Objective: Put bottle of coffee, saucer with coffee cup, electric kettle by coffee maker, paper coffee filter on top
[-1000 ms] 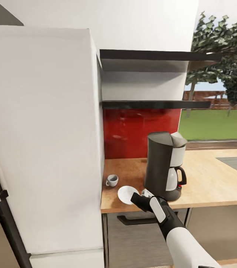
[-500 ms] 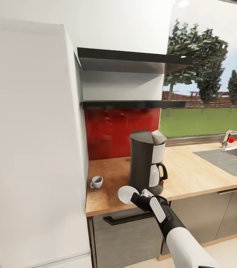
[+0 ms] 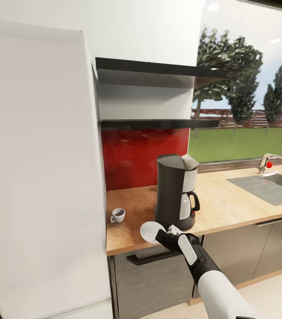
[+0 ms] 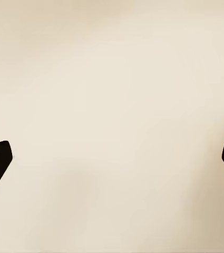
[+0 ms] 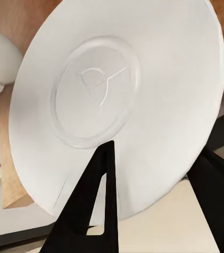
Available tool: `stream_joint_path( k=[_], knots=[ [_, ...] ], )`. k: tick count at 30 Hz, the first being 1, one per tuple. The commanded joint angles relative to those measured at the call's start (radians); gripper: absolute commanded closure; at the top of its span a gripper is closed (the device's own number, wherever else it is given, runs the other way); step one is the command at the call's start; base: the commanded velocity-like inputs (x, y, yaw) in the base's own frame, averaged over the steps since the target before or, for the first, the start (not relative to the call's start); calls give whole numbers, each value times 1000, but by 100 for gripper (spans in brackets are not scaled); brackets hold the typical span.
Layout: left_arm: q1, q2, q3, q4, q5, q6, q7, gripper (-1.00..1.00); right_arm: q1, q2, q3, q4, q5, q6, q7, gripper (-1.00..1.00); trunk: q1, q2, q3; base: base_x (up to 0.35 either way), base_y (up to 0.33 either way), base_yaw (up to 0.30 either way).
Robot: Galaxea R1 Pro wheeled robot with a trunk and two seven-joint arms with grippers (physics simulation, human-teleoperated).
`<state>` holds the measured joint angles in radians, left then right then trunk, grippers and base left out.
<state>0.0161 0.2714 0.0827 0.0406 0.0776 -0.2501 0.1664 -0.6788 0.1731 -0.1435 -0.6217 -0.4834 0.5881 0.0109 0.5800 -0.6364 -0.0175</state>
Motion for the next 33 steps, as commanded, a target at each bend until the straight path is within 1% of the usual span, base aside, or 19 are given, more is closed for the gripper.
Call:
stream_joint_path(
  k=[1, 7, 13, 18, 22, 33],
  knots=[
    [-1, 0, 8, 1, 4, -6, -2, -100, -1, 1, -7, -1, -1, 6, 1, 100, 0, -2, -2, -31, 72, -1],
    [-1, -1, 9, 2, 7, -5, -1, -100, -1, 1, -7, -1, -1, 6, 1, 100, 0, -2, -2, -8, 37, 0],
    [-1, -1, 10, 1, 3, -5, -1, -100, -1, 1, -7, 0, -1, 6, 1, 100, 0, -2, -2, 52, 142, 0],
    [-1, -1, 11, 1, 5, -5, -1, -100, -1, 1, -7, 21, -2, 6, -1, 100, 0, -2, -2, 12, 14, 0],
    [-1, -1, 10, 2, 5, -5, -1, -100, -1, 1, -7, 33, -3, 6, -1, 100, 0, -2, -2, 148, 37, 0],
    [-1, -3, 10, 1, 1, -4, -2, -100, -1, 1, -7, 34, -3, 6, -2, 100, 0, -2, -2, 67, 11, 0]
  ],
)
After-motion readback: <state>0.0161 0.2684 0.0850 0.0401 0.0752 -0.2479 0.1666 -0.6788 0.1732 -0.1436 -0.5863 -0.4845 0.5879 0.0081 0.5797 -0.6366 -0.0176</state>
